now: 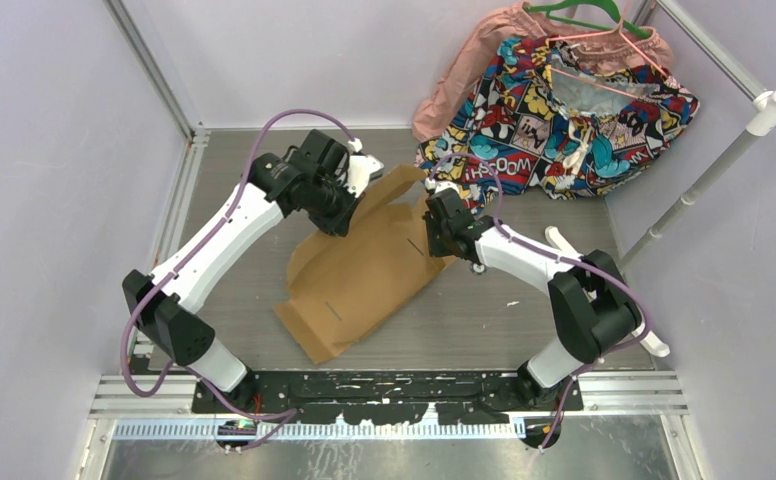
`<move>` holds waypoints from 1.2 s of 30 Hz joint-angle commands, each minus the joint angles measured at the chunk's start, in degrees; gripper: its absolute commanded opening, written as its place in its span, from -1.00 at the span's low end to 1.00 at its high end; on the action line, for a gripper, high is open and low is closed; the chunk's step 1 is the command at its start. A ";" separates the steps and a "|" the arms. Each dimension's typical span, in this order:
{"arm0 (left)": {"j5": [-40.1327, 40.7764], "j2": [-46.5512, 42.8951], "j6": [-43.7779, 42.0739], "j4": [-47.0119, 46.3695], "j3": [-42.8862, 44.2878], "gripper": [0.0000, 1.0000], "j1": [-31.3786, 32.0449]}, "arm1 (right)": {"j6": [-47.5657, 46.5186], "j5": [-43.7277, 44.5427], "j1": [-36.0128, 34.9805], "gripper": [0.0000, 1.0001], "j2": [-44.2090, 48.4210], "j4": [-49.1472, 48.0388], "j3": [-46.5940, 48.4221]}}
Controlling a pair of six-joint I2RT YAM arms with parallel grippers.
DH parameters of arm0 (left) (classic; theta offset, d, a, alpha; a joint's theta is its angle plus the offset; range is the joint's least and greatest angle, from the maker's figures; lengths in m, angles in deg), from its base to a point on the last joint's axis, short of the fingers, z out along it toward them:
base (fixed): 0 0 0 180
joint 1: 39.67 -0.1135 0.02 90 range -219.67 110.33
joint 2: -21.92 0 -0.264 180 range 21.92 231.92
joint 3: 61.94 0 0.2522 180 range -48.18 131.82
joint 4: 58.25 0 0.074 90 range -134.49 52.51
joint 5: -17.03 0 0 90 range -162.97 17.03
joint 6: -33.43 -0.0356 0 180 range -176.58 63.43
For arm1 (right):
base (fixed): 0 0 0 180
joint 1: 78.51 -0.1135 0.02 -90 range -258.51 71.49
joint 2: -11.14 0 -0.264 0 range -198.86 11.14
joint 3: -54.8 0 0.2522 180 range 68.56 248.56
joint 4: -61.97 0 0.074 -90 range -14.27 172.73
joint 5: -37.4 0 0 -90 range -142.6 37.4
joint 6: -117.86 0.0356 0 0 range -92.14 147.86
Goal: Fold the paper box
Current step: Fold the paper box at the center of the board.
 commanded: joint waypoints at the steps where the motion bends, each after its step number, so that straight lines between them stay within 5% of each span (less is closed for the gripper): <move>1: -5.06 -2.90 1.10 -2.74 2.28 -0.99 0.05 | -0.22 0.02 -0.34 -0.61 -0.28 -2.05 1.10; 36: -12.98 2.33 5.19 -2.75 4.07 -0.94 0.01 | 1.86 -1.21 -0.29 -0.62 -4.30 -4.54 0.77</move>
